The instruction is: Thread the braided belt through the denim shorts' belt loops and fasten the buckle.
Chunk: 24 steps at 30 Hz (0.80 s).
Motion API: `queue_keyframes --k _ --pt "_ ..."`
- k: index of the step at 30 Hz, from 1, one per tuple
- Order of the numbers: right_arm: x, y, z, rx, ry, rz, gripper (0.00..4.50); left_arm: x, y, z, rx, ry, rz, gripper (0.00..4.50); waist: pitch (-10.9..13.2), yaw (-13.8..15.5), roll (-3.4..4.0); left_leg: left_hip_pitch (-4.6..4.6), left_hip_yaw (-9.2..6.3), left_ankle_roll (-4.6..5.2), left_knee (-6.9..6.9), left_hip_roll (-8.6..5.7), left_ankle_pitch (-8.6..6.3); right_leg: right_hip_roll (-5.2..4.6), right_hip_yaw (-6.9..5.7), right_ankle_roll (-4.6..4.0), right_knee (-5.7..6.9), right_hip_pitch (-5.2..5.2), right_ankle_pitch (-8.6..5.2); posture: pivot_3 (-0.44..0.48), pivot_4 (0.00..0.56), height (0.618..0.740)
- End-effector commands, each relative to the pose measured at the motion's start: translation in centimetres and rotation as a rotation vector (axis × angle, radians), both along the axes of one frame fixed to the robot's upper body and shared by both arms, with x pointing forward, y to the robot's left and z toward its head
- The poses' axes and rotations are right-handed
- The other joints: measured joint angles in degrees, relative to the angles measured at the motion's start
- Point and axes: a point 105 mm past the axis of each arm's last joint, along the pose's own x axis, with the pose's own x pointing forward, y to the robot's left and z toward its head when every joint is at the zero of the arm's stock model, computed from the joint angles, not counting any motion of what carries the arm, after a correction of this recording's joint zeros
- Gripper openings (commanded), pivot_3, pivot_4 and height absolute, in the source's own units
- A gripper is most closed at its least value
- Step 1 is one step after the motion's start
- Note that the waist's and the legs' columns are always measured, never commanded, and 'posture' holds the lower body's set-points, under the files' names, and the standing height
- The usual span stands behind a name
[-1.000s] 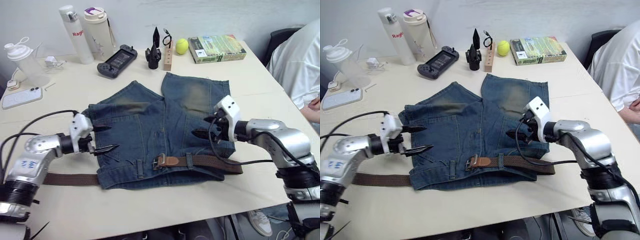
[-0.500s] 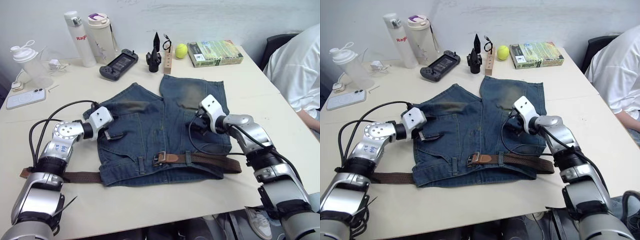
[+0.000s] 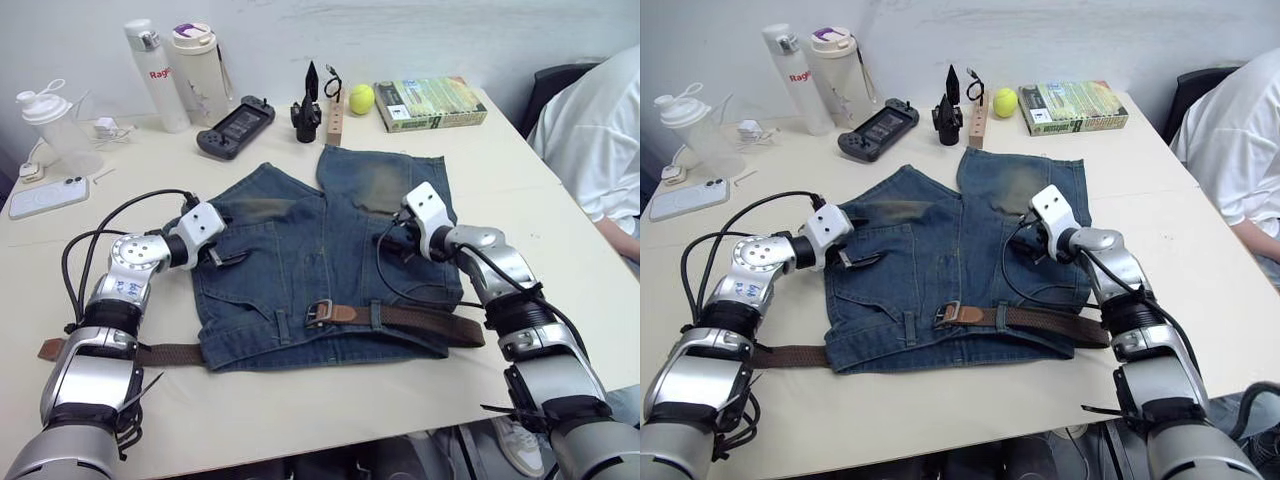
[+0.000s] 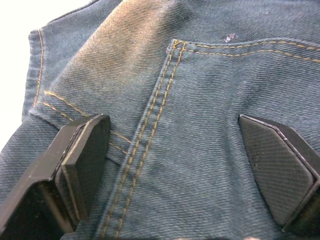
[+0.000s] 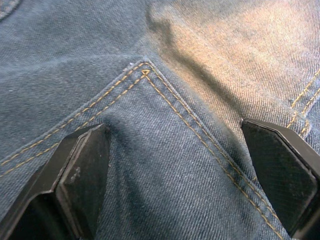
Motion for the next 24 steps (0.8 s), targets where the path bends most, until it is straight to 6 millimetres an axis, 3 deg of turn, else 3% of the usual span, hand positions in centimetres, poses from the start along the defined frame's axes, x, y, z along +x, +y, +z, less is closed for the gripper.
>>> queue_keyframes --k 1,6,10,17,24 --pt "-1.4 1.7 4.4 0.117 -0.104 0.098 4.43 -1.3 -0.6 2.5 -0.174 -0.023 -0.067 4.5 0.11 -0.1 0.05 -0.08 0.0 0.0 0.0 0.0 0.0 0.01 0.0 0.0 0.0 -0.09 0.0 0.0 0.15 0.72" --pt "-5.5 2.7 7.9 0.276 -0.151 0.243 4.43 -4.7 -0.5 6.7 -0.378 -0.063 -0.119 4.5 0.3 0.04 0.03 -0.31 -0.23 0.0 0.01 0.05 0.0 0.02 0.02 0.0 -0.09 -0.16 0.0 0.0 0.15 0.72" --pt "-8.6 2.6 9.6 0.378 -0.167 0.33 4.43 -7.1 -0.4 8.0 -0.421 -0.052 -0.101 4.5 0.32 0.24 0.04 -0.26 -0.33 0.02 0.0 0.0 -0.01 0.0 0.01 0.0 -0.24 0.02 0.0 0.0 0.15 0.72" --pt "-12.4 3.8 8.2 0.341 -0.172 0.386 4.43 -9.9 2.6 9.7 -0.621 -0.088 0.162 4.5 0.34 0.33 0.03 -0.16 -0.47 -0.04 -0.08 0.06 -0.07 -0.1 0.02 0.01 -0.5 0.2 0.0 0.0 0.15 0.72" --pt "-12.9 3.9 6.9 0.368 -0.201 0.29 4.43 -13.7 5.1 7.0 -0.703 -0.074 0.407 4.5 0.36 0.3 0.0 -0.06 -0.43 -0.14 -0.18 0.09 -0.08 -0.05 0.06 0.0 -0.55 0.24 0.0 0.0 0.15 0.72"
